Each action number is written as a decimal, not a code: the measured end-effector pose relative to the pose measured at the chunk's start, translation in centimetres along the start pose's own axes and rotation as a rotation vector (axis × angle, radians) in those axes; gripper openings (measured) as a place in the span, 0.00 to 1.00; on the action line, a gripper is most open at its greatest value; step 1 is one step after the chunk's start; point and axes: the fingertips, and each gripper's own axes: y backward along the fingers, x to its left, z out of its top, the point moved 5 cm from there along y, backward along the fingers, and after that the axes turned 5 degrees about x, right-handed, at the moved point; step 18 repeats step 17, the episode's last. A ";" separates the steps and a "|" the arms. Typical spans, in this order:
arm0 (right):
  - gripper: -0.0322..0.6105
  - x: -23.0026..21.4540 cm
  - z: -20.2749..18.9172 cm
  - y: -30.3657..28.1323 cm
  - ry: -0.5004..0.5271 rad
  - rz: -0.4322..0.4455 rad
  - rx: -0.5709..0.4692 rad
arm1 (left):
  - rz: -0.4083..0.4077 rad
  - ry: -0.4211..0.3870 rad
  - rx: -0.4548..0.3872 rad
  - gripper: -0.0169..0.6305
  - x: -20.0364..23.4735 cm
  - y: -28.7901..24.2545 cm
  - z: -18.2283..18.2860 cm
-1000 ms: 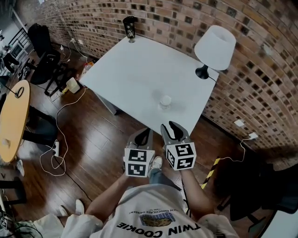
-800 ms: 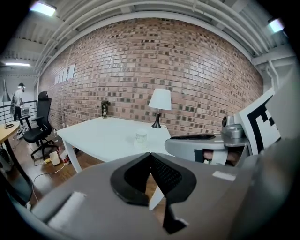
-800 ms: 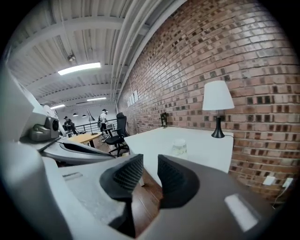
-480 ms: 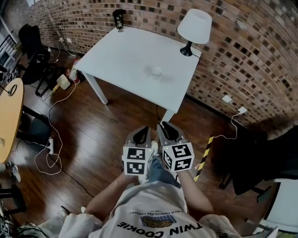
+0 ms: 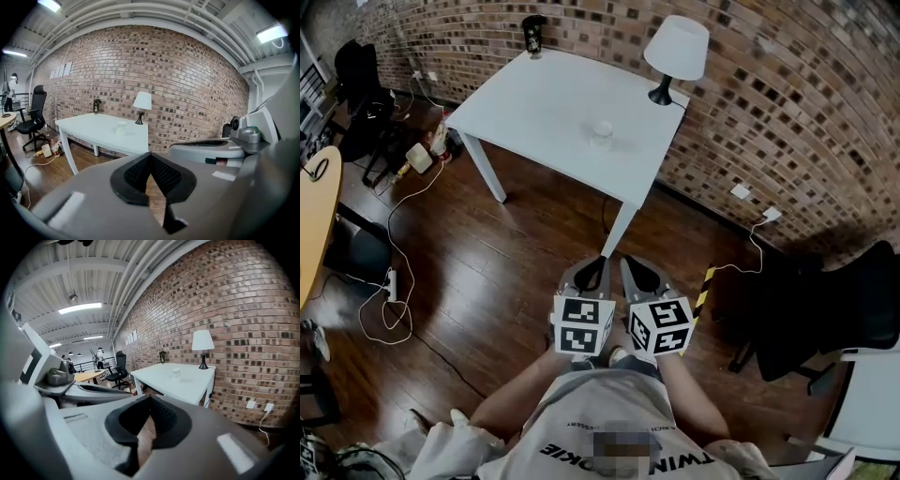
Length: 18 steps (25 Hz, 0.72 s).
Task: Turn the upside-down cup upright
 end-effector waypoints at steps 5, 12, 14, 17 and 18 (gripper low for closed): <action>0.05 -0.7 -0.4 1.8 0.000 0.015 -0.002 | 0.009 -0.001 -0.008 0.04 -2.3 0.4 -0.1; 0.05 -3.0 -1.3 4.7 0.004 0.044 -0.006 | 0.034 0.007 -0.011 0.04 -6.4 0.3 -0.6; 0.05 -3.7 -1.4 5.4 0.008 0.050 -0.013 | 0.039 0.003 -0.013 0.04 -7.5 0.2 -0.6; 0.05 -4.8 -1.5 6.5 0.017 0.054 -0.024 | 0.047 -0.007 -0.019 0.04 -9.1 -0.1 -0.4; 0.05 -4.8 -1.5 6.5 0.017 0.054 -0.024 | 0.047 -0.007 -0.019 0.04 -9.1 -0.1 -0.4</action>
